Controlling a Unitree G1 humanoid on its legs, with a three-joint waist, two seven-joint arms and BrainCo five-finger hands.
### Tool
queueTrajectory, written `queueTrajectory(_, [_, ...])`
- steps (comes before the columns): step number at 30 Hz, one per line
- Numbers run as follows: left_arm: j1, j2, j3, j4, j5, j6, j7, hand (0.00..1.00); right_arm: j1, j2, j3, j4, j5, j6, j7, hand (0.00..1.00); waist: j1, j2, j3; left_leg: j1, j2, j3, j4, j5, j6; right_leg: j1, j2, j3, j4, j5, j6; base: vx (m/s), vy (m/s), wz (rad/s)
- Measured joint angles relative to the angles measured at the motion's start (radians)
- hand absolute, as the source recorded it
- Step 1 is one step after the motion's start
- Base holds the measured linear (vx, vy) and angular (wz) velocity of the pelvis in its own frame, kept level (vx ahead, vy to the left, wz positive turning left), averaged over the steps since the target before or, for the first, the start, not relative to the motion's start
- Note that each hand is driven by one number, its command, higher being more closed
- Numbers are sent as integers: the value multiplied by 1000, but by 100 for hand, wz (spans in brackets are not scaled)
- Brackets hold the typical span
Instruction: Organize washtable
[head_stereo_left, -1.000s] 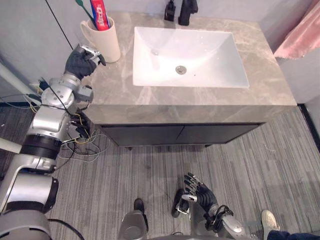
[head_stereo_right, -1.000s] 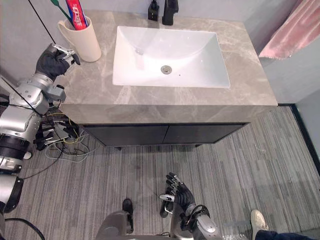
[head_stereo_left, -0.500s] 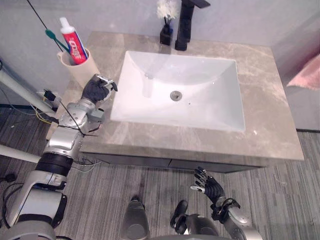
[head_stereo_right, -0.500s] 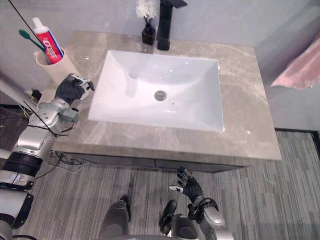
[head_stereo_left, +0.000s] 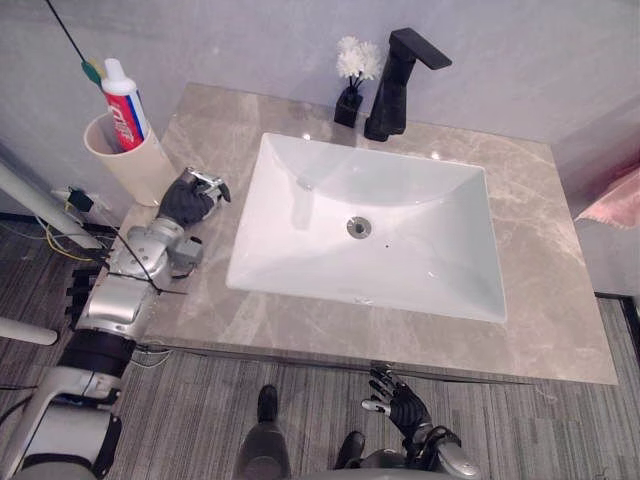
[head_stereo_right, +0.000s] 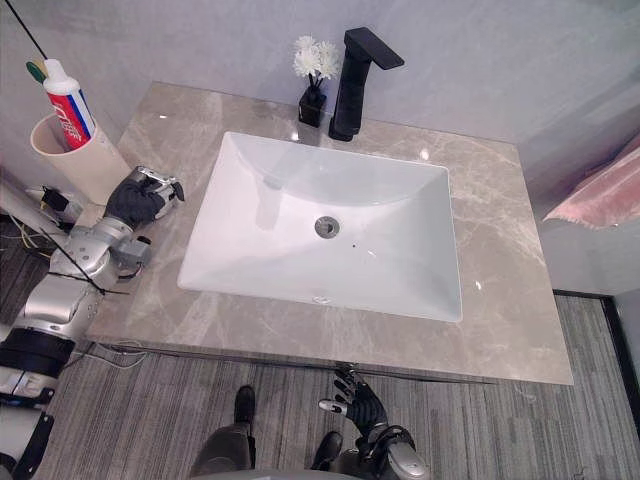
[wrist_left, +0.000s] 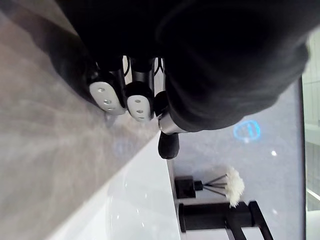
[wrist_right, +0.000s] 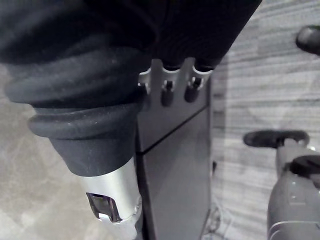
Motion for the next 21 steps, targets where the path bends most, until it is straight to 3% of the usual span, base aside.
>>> queueTrajectory(7, [200, -91, -7, -129, 13, -19, -64, 100, -10, -5, -2, 30, -19, -2, 17, 0, -2, 47, -54, 43, 4, -4, -101, 58, -3, 3, 12, 11, -14, 0, 0, -61, -10, -1])
queueTrajectory(11, [288, -114, -71, -208, 21, -18, -124, 100, -17, -7, -1, 32, -19, -2, 20, 0, -3, 58, -61, 52, 1, -13, -123, 68, -8, 8, 11, 15, -14, -8, 10, -79, 14, 6])
queueTrajectory(21, [435, -212, -43, -324, -14, -20, -145, 100, -51, -27, 33, 49, -38, -11, 57, 0, -9, 81, -77, 53, -16, -37, -125, 88, 5, 14, 0, -10, -13, -7, 21, -27, 12, 7])
